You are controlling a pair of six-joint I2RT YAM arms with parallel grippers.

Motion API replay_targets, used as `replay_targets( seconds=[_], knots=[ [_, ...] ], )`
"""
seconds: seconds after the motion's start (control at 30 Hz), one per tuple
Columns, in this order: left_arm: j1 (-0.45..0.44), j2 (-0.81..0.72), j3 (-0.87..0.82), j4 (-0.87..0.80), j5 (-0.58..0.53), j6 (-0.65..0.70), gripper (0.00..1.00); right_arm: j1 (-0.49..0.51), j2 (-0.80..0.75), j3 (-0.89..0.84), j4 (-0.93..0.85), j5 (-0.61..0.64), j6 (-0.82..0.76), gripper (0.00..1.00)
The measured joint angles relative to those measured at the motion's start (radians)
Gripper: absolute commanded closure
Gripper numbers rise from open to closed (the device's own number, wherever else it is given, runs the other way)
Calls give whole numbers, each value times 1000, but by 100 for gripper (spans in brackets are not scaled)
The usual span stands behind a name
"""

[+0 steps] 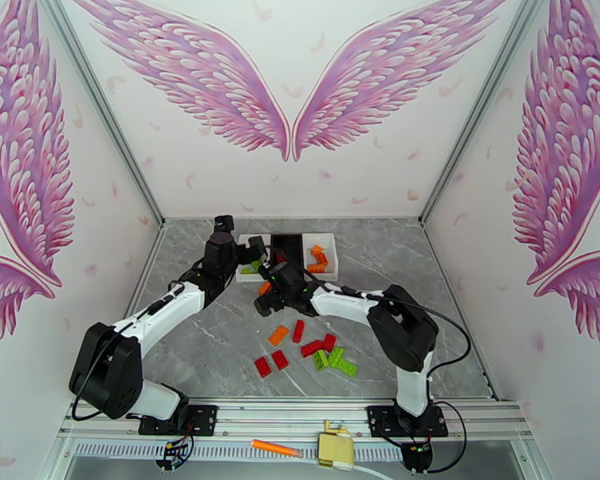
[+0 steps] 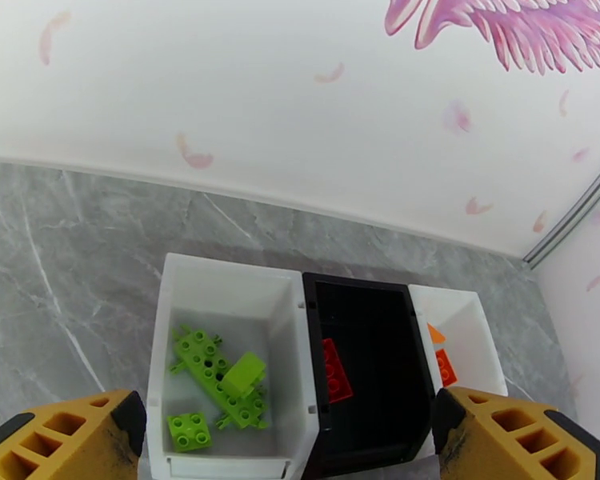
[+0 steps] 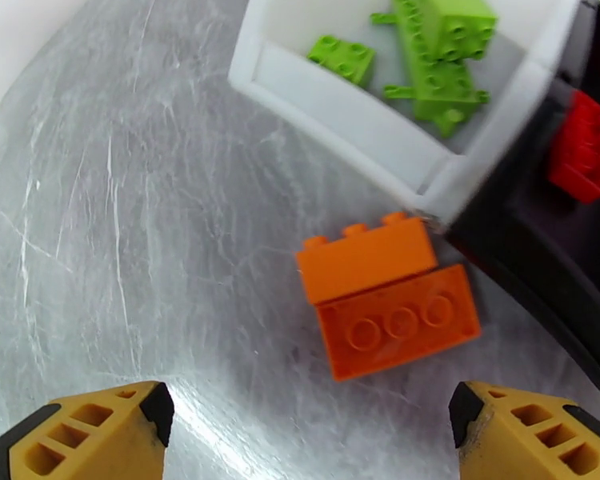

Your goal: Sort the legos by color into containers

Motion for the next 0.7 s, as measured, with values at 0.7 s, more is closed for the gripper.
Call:
replay_targets(
  seconds=[0.7],
  knots=[
    [23,-39,-37,-35,3,16,1,8,-35,-95,-3,-24,77,10]
  ],
)
